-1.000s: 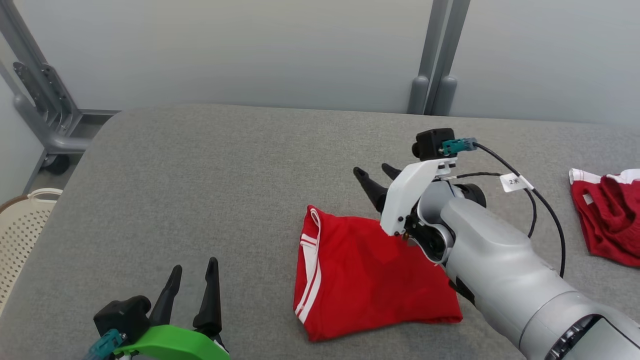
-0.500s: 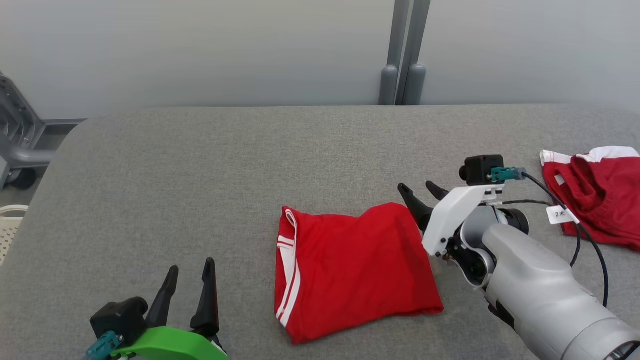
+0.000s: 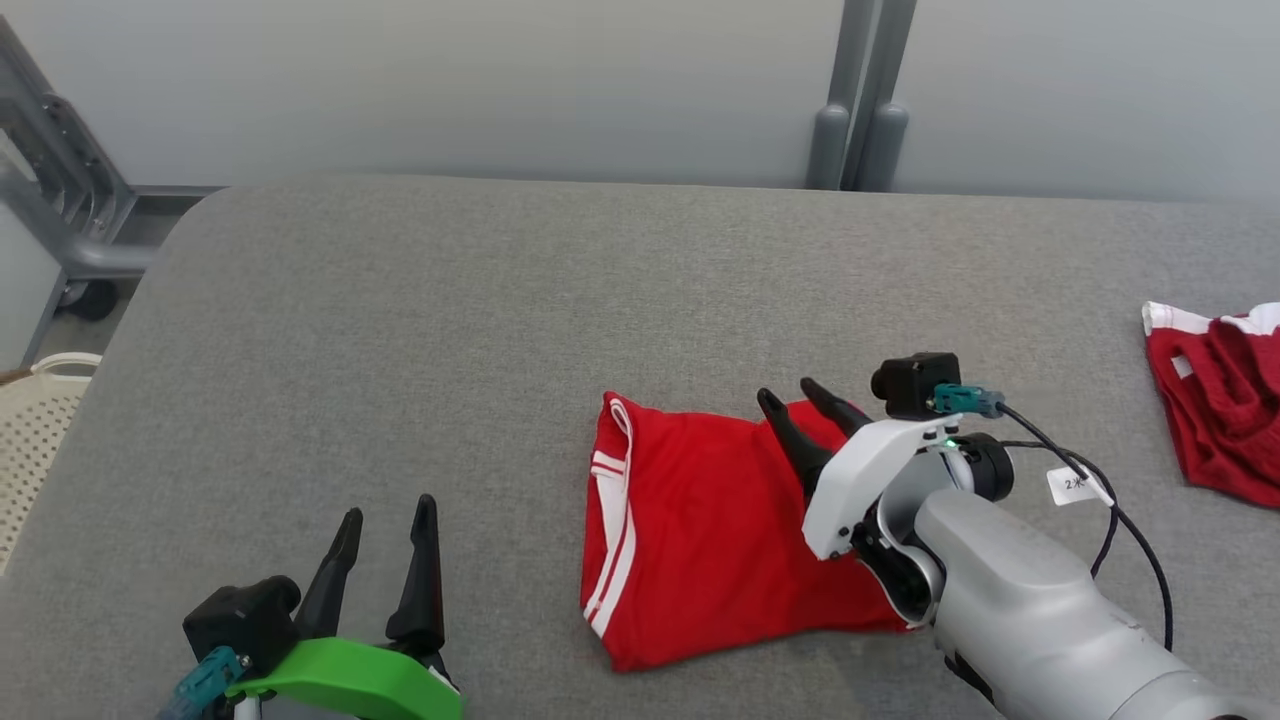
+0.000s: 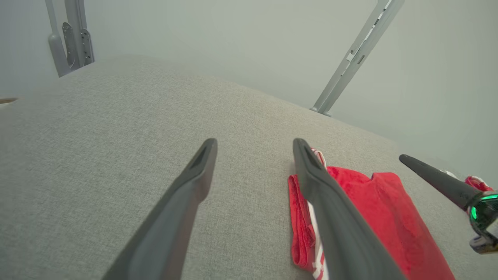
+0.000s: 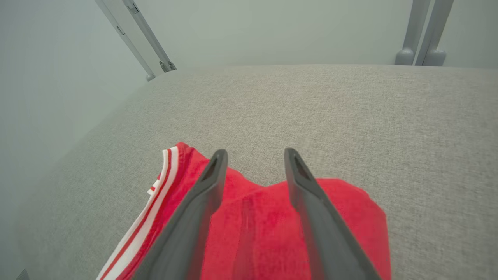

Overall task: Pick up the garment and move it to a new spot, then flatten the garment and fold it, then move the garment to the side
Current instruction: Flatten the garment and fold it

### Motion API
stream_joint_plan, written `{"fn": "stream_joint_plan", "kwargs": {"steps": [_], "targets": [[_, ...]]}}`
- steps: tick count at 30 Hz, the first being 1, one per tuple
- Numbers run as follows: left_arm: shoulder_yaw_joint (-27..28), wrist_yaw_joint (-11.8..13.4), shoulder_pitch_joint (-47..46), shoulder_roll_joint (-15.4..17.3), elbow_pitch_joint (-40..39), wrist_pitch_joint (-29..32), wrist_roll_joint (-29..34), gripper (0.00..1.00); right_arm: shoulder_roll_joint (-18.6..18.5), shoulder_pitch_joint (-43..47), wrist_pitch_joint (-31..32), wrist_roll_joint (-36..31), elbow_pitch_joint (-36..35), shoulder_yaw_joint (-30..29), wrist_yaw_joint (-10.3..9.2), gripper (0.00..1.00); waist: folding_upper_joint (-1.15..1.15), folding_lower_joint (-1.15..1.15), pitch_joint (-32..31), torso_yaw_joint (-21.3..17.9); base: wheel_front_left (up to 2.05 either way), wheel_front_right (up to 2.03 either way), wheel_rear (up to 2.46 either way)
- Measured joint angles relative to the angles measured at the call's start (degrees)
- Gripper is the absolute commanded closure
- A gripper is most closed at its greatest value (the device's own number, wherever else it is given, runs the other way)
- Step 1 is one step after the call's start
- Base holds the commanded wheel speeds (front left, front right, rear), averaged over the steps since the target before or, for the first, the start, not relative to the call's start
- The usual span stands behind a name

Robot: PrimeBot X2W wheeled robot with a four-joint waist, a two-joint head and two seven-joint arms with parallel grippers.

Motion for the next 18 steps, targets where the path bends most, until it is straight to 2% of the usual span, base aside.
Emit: {"fn": "stream_joint_plan", "kwargs": {"steps": [18], "targets": [[-0.5,0.1,-1.0,0.0,-1.1,0.1,1.0,0.0,4.7,1.1,-1.0,-8.6,8.4,-7.1,0.0,1.0,0.0,0.0,3.0,11.6,0.0,0.0,0.0]]}}
